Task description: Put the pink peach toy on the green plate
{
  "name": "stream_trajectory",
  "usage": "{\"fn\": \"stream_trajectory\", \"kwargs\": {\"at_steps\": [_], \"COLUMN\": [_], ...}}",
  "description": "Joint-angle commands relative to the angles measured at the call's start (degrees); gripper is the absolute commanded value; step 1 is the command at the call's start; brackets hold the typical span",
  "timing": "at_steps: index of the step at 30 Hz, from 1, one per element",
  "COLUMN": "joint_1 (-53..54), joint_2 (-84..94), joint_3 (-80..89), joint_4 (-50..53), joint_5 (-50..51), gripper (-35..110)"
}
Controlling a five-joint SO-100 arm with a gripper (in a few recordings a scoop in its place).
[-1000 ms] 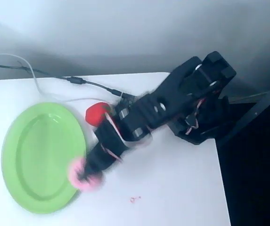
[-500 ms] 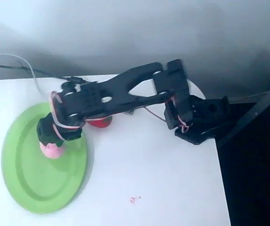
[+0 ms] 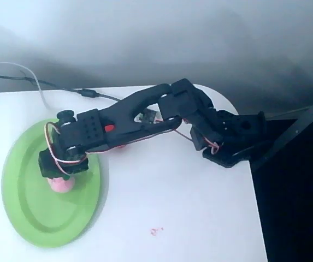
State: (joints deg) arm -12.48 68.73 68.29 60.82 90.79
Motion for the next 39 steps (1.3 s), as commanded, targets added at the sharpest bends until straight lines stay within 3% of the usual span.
{"fn": "stream_trajectory", "kwargs": {"at_steps": [1, 7, 21, 26, 29, 39], "joint_1": [-1.41, -1.41, 1.41, 5.10, 7.03, 10.02], "joint_2": [0.44, 0.44, 14.77, 38.85, 51.50, 94.48], "joint_3": [-2.11, -2.11, -0.35, 19.51, 31.99, 78.13], "joint_4": [0.18, 0.09, -2.20, -15.21, -15.29, -10.55], "joint_5": [1.14, 1.49, -2.99, -1.93, -0.44, 8.96], "gripper": [29, 44, 43, 37, 0, 0]}}
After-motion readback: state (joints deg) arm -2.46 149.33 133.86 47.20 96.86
